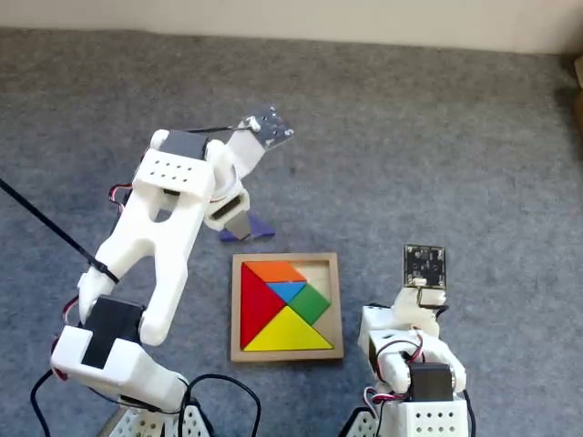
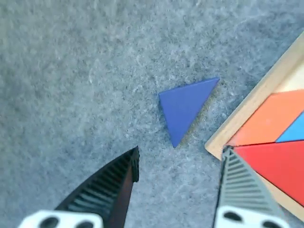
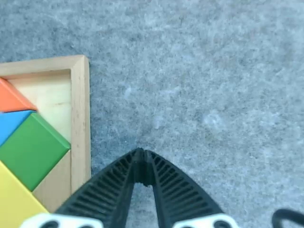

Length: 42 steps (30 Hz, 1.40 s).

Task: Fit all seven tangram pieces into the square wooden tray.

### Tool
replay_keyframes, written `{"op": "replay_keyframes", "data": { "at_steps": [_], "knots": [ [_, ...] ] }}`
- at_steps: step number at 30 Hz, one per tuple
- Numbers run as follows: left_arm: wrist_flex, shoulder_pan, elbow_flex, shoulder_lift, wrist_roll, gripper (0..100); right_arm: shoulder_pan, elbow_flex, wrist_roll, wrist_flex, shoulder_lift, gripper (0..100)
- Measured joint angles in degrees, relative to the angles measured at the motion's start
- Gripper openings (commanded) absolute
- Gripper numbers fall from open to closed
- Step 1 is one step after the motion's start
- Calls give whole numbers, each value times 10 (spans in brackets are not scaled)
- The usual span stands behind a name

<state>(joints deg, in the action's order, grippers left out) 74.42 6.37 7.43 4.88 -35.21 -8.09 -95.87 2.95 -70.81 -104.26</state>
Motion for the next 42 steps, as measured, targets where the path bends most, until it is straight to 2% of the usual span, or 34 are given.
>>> {"op": "replay_keyframes", "data": {
  "at_steps": [11, 16, 24, 36, 42],
  "knots": [
    [-24, 1, -82, 152, -11, 274, 0, 0, 0, 0, 0, 5],
    [-24, 1, -119, 206, -52, 274, 0, 0, 0, 0, 0, 5],
    [-24, 1, -167, 271, -85, 274, 0, 0, 0, 0, 0, 5],
    [-21, 28, -254, 352, -90, 273, 0, 0, 0, 1, 0, 5],
    [-19, 32, -270, 376, -91, 180, 0, 0, 0, 1, 0, 5]
  ]
}}
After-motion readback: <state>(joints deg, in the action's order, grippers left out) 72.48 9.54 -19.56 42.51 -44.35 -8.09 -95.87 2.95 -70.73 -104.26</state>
